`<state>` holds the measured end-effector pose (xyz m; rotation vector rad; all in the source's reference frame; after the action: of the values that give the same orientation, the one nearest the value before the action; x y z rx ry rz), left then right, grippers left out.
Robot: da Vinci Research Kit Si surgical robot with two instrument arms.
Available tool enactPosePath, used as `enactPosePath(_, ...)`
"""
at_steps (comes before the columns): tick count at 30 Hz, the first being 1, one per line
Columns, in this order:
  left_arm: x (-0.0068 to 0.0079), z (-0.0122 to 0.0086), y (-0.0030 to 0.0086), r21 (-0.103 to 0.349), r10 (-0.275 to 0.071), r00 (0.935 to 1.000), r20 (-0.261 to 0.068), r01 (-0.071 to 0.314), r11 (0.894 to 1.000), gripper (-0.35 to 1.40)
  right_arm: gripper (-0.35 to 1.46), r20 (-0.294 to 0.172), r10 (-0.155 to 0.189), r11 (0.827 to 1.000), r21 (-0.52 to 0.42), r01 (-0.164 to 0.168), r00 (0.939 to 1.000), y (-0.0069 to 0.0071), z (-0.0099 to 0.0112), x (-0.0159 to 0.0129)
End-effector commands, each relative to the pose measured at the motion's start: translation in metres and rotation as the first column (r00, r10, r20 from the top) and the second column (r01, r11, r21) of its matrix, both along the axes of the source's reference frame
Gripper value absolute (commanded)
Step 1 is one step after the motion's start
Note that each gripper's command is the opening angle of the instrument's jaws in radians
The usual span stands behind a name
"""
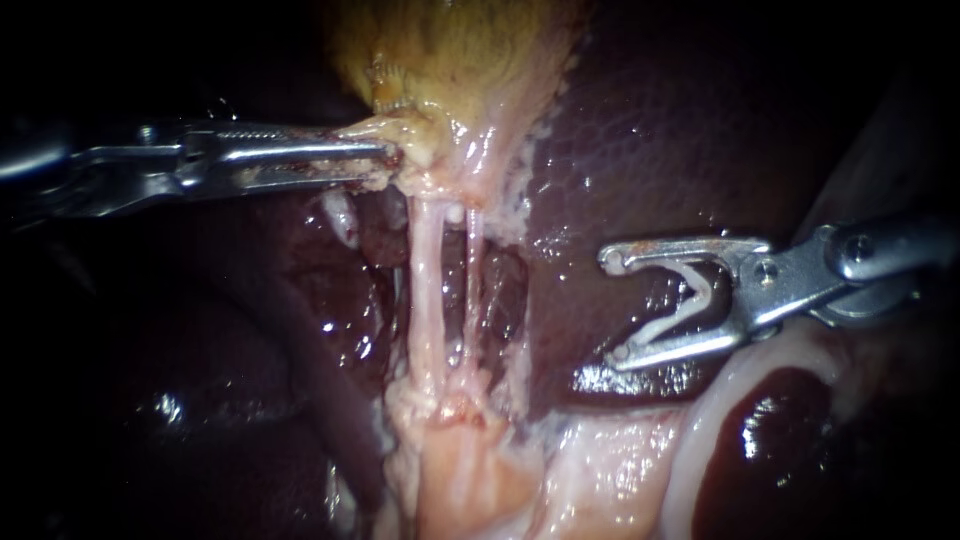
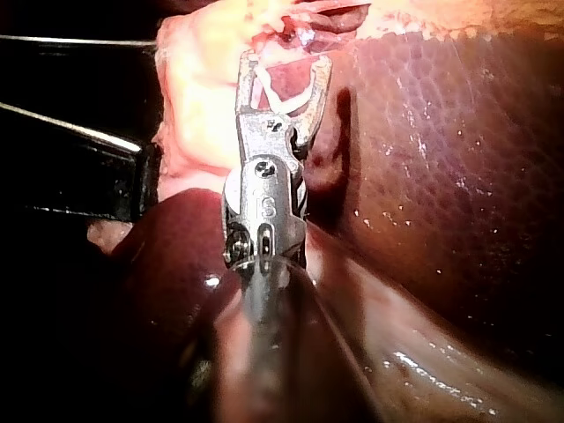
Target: Clipping first clip left tube
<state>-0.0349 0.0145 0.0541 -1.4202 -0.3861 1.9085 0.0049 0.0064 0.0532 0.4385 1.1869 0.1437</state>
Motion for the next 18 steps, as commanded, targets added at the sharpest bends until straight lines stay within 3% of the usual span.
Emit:
enactPosePath(1, 0.0002, -0.0002, 0.0, 0.0, 0.001, 1.0, 0.002, -0.001, 1.0, -0.35, 0.5, 0.0, 0.001, 1.0, 0.001, -0.001, 1.0, 0.0, 0.0, 0.0)
enactPosePath(6, 0.0018, -0.003, 0.0003, 0.012, 0.007, 1.0, 0.004, -0.008, 1.0, -0.35, 0.5, 0.0, 0.001, 1.0, 0.001, -0.001, 1.0, 0.0, 0.0, 0.0)
enactPosePath(13, 0.0047, -0.0079, 0.001, 0.012, -0.024, 0.9994, 0.026, 0.024, 1.0, -0.35, 0.5, 0.0, 0.001, 1.0, 0.001, -0.001, 1.0, 0.0, -0.0001, 0.0)
enactPosePath(18, 0.0054, -0.0084, 0.0009, 0.009, -0.032, 0.9991, 0.029, 0.032, 0.999, -0.35, 0.5, -0.003, -0.003, 1.0, 0.004, 0.003, 1.0, -0.0002, -0.0006, 0.0006)
